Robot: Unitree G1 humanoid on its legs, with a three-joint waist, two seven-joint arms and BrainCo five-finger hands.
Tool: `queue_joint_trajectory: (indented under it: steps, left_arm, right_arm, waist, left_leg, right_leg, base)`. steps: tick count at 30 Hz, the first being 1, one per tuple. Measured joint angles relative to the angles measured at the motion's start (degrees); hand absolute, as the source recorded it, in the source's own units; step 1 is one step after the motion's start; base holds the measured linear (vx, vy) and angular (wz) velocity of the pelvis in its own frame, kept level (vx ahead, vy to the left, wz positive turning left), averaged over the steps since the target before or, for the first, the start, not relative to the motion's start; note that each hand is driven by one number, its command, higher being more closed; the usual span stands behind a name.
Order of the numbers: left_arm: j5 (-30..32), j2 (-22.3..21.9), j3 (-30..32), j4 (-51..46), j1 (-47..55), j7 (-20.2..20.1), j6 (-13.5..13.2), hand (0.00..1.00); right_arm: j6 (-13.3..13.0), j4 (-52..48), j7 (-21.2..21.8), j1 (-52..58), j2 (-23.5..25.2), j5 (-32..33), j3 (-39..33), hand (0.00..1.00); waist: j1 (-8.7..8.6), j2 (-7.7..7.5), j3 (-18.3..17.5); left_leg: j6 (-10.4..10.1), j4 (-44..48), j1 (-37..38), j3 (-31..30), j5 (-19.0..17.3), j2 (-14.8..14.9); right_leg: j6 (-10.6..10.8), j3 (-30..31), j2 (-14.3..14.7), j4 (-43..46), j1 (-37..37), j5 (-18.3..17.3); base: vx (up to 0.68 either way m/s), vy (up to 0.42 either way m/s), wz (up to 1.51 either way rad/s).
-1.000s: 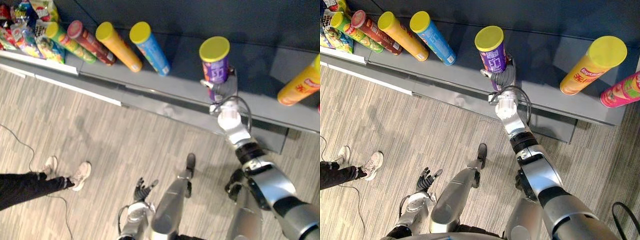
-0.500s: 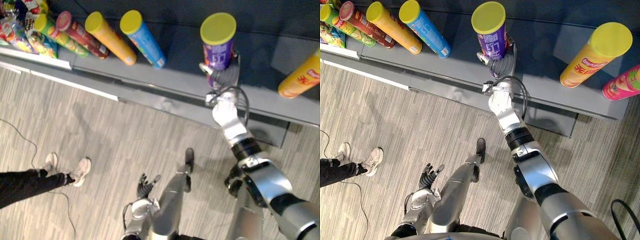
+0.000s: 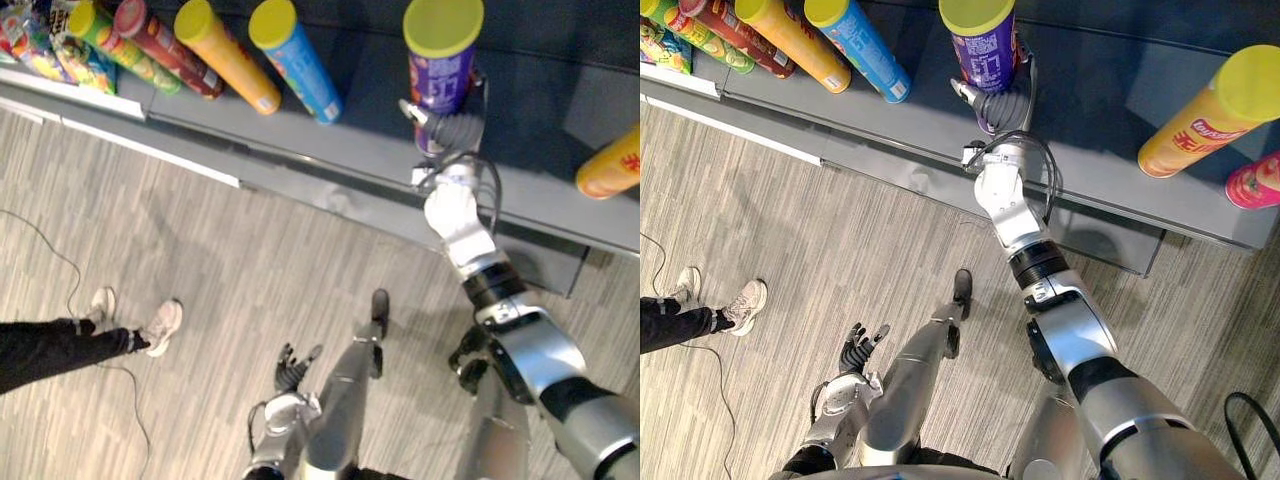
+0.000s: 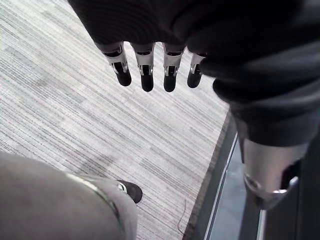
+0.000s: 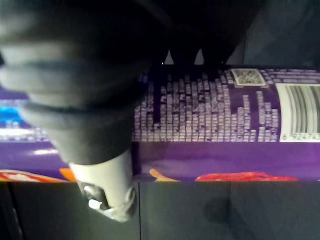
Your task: Put the gum and the chips on the shelf.
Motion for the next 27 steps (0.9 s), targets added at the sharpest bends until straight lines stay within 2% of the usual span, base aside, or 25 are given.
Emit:
queue_joint_trajectory:
  steps: [7, 27]
  left_arm:
    - [0.0, -0.1, -0.1, -0.2, 0.0, 0.5, 0.1, 0.00]
    - [0.0, -0.5, 0.2, -0.4, -0.6, 1.0, -0.7, 0.00]
  right_arm:
    - [0.1, 0.0, 1.0, -0.5, 0.0, 0.0, 0.1, 1.00]
    - [-0.1, 2.0, -0.3, -0.2, -0.1, -0.1, 0.6, 1.00]
  waist:
    - [0.44, 0.00, 0.0]
    - [0.59, -0.01, 0.0]
  left_leg:
    - [0.0, 1.9, -1.2, 0.4, -0.8, 0.4]
    - [0.0, 4.5, -4.7, 1.1, -1.9, 1.3]
  right_leg:
    - [-0.2, 0.2, 0.0, 0.7, -0.8, -0.1]
    - [-0.3, 0.3, 0.4, 1.4, -3.4, -0.2]
  base:
    - [0.02, -0.021, -0.02]
    - [0.02, -0.017, -0.01]
